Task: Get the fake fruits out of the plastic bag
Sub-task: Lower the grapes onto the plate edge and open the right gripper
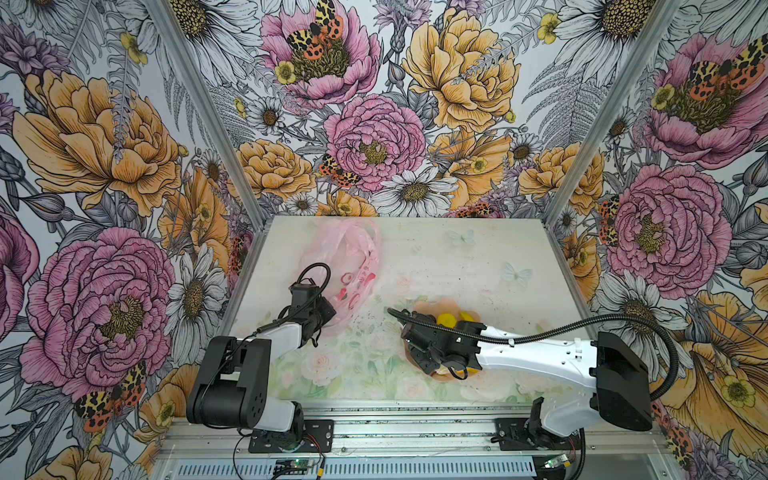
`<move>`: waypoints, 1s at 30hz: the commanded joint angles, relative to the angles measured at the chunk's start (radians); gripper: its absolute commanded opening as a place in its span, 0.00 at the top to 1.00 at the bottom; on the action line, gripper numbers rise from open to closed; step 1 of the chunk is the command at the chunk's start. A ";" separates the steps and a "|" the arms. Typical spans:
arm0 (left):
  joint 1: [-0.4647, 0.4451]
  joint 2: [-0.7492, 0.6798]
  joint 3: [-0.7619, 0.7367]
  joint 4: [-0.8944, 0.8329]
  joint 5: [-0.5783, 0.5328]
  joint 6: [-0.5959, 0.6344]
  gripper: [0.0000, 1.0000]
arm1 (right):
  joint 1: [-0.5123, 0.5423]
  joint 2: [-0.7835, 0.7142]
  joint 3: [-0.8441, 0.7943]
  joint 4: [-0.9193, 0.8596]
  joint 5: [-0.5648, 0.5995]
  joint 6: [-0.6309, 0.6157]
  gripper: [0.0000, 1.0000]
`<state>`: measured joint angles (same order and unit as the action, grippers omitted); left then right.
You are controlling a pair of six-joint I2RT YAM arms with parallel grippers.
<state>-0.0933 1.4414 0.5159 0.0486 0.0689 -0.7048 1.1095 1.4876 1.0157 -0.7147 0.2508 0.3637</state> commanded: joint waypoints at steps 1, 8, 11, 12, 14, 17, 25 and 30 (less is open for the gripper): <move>0.011 -0.007 -0.005 -0.002 0.014 0.021 0.90 | 0.008 0.003 -0.007 0.017 0.043 -0.015 0.57; 0.012 -0.004 -0.004 -0.003 0.015 0.021 0.90 | 0.007 -0.009 -0.015 0.016 0.053 -0.015 0.45; 0.013 -0.003 -0.003 -0.003 0.014 0.021 0.90 | 0.007 -0.030 -0.016 0.015 0.056 -0.017 0.36; 0.015 -0.002 -0.003 -0.002 0.014 0.022 0.90 | 0.007 -0.039 -0.017 0.015 0.059 -0.017 0.33; 0.014 -0.001 -0.001 -0.002 0.016 0.021 0.90 | 0.007 -0.059 -0.017 0.014 0.060 -0.016 0.28; 0.014 -0.001 0.001 -0.004 0.015 0.022 0.90 | 0.002 -0.082 -0.010 0.012 0.053 -0.010 0.26; 0.015 0.001 0.012 -0.009 0.030 0.027 0.90 | -0.055 -0.131 0.007 0.015 0.031 0.033 0.36; 0.009 0.007 0.016 -0.010 0.036 0.031 0.91 | -0.074 -0.080 0.008 0.019 0.024 0.043 0.45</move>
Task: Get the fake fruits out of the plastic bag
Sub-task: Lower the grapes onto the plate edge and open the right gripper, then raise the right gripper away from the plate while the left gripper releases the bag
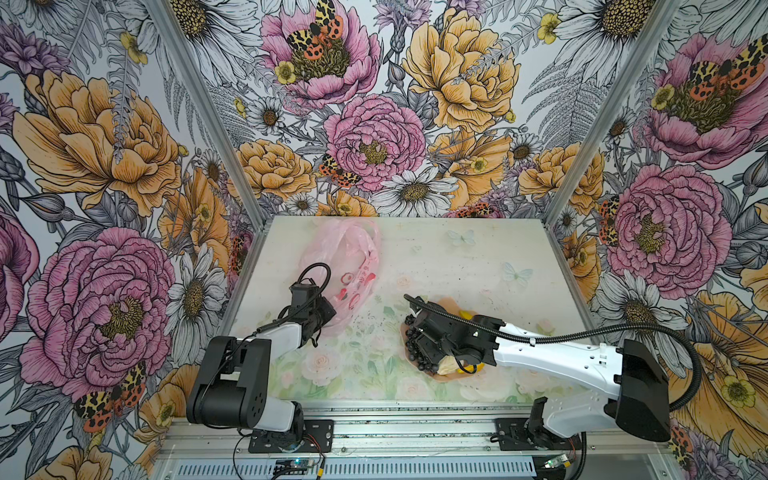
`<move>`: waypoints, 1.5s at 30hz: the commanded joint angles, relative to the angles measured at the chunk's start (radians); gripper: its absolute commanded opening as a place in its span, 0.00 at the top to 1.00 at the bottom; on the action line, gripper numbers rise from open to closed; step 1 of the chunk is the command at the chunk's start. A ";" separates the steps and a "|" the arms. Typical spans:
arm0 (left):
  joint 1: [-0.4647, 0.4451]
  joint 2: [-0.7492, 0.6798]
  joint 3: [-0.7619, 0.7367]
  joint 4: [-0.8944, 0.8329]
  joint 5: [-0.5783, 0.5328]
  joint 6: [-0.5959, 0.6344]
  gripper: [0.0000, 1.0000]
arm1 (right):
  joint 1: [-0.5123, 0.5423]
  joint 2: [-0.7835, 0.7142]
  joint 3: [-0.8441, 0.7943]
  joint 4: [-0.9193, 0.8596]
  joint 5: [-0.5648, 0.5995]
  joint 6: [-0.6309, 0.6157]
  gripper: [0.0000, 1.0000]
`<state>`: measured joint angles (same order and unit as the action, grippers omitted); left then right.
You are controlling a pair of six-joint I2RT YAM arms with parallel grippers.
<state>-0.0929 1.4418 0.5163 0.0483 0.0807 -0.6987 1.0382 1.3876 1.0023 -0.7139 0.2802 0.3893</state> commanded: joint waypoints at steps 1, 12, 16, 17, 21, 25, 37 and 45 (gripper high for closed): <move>0.006 0.006 0.014 -0.010 0.024 0.028 0.91 | -0.002 0.038 0.024 0.020 -0.008 0.020 0.46; -0.009 0.022 0.039 -0.029 0.031 0.049 0.91 | 0.015 0.084 0.048 0.034 -0.004 0.016 0.46; -0.024 0.032 0.059 -0.045 0.028 0.060 0.92 | 0.011 0.049 0.052 0.032 -0.015 0.018 0.37; -0.028 0.034 0.066 -0.049 0.028 0.060 0.92 | 0.009 0.041 0.053 0.031 -0.018 0.022 0.35; -0.051 0.052 0.109 -0.077 0.029 0.085 0.93 | -0.014 -0.009 0.053 0.028 -0.030 0.039 0.26; -0.095 0.100 0.216 -0.145 0.037 0.134 0.95 | -0.086 -0.107 0.047 0.025 -0.039 0.070 0.23; -0.277 0.279 0.617 -0.346 0.073 0.281 1.00 | -0.407 -0.367 -0.061 0.030 0.058 0.274 0.21; -0.350 0.488 0.986 -0.538 0.183 0.440 1.00 | -0.595 -0.468 -0.190 0.034 -0.044 0.441 0.13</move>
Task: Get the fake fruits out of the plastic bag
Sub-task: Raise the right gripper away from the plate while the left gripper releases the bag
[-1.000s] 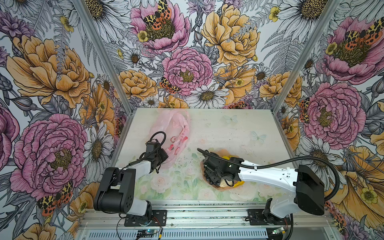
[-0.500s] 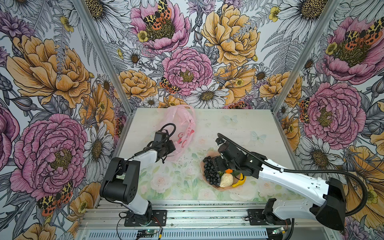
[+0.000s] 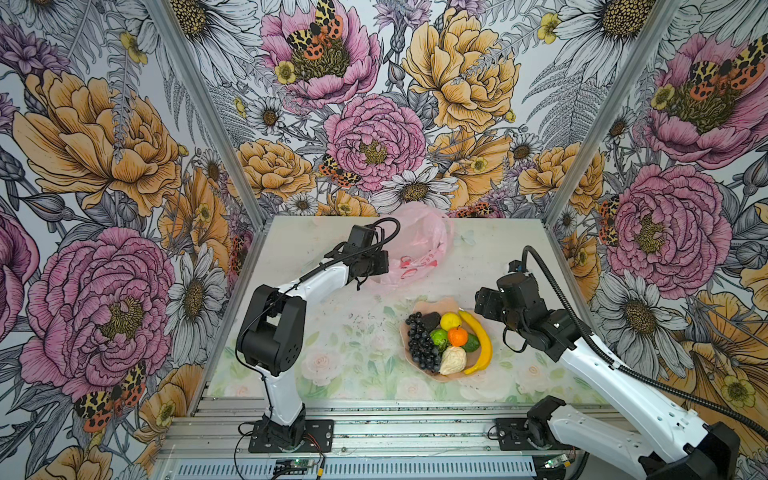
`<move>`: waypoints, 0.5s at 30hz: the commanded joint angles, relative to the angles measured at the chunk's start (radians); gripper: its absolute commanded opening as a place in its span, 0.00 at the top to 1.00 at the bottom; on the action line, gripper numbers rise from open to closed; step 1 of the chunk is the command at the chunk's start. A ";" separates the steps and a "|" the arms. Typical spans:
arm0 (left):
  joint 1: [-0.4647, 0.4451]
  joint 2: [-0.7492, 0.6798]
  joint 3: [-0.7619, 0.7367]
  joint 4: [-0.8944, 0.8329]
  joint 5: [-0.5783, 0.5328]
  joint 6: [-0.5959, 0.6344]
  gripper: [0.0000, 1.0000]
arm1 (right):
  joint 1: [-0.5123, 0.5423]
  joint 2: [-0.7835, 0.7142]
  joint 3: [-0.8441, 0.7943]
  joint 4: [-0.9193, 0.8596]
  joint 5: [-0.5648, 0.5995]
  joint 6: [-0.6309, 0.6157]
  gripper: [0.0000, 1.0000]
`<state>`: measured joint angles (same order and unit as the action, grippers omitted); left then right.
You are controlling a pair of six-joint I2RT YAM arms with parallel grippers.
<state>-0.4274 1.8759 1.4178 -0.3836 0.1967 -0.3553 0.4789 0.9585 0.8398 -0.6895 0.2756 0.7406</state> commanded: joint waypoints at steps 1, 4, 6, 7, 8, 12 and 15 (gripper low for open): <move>-0.023 0.085 0.139 -0.139 0.089 0.125 1.00 | -0.057 -0.054 -0.049 0.013 -0.052 0.110 0.12; -0.028 0.186 0.298 -0.248 0.153 0.191 1.00 | -0.089 -0.088 -0.095 0.016 -0.064 0.148 0.09; -0.026 0.245 0.394 -0.314 0.159 0.225 1.00 | -0.102 -0.108 -0.122 0.019 -0.074 0.173 0.07; -0.025 0.274 0.439 -0.343 0.164 0.245 1.00 | -0.105 -0.114 -0.134 0.021 -0.079 0.185 0.06; -0.023 0.297 0.476 -0.362 0.162 0.257 1.00 | -0.106 -0.120 -0.143 0.023 -0.082 0.195 0.06; -0.009 0.396 0.621 -0.454 0.103 0.288 0.92 | -0.107 -0.138 -0.182 0.026 -0.103 0.242 0.07; -0.002 0.462 0.727 -0.514 0.033 0.296 0.81 | -0.107 -0.145 -0.201 0.027 -0.121 0.272 0.06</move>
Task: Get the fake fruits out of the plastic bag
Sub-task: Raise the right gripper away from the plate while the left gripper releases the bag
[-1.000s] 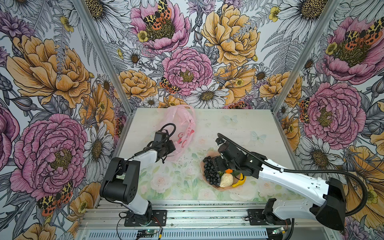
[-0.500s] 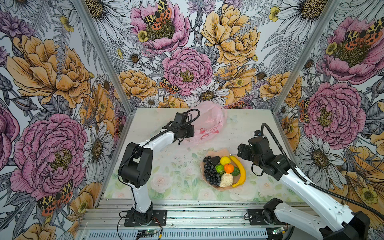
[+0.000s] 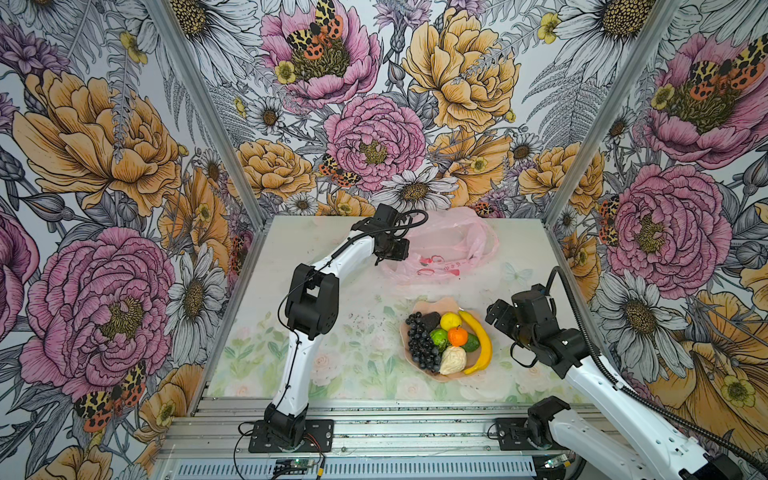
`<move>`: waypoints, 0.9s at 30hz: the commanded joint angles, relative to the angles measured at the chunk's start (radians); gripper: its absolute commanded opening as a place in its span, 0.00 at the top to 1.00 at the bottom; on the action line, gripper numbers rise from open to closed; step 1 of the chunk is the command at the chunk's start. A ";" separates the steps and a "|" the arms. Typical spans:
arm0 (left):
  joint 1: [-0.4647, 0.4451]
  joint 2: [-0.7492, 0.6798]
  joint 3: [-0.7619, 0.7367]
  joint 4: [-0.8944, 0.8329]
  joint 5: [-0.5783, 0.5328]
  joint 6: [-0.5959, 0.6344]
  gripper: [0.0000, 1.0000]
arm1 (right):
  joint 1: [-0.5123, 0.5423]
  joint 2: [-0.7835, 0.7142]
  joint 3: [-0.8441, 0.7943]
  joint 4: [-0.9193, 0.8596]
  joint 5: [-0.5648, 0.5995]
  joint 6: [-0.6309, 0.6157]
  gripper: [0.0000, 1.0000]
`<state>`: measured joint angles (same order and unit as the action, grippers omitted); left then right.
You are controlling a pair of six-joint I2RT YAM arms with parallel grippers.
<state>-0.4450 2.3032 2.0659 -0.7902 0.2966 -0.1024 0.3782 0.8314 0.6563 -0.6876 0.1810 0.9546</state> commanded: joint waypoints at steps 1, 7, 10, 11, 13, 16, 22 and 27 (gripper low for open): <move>0.016 0.047 0.101 -0.120 -0.088 0.046 0.77 | -0.007 -0.018 -0.021 0.026 -0.029 0.062 0.07; 0.011 0.047 0.130 -0.127 -0.176 0.037 0.47 | -0.007 -0.003 -0.018 0.030 -0.044 0.067 0.06; 0.007 0.020 0.122 -0.128 -0.202 0.031 0.37 | -0.007 0.002 -0.016 0.031 -0.053 0.059 0.06; 0.006 0.009 0.116 -0.128 -0.206 0.028 0.35 | -0.006 0.001 -0.017 0.030 -0.060 0.056 0.06; 0.000 -0.020 0.097 -0.126 -0.219 0.016 0.32 | -0.005 -0.003 -0.024 0.029 -0.070 0.060 0.06; -0.006 -0.085 0.036 -0.103 -0.218 -0.008 0.29 | 0.000 -0.023 -0.043 0.027 -0.091 0.073 0.02; -0.011 -0.285 -0.219 0.060 -0.203 -0.105 0.20 | 0.065 -0.038 -0.023 -0.074 -0.101 0.056 0.01; -0.012 -0.427 -0.442 0.205 -0.233 -0.173 0.15 | 0.098 -0.101 -0.071 -0.120 -0.127 0.101 0.01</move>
<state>-0.4515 1.9221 1.7164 -0.7078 0.0956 -0.2123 0.4633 0.7788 0.6060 -0.7570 0.0727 1.0241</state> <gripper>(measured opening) 0.840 0.993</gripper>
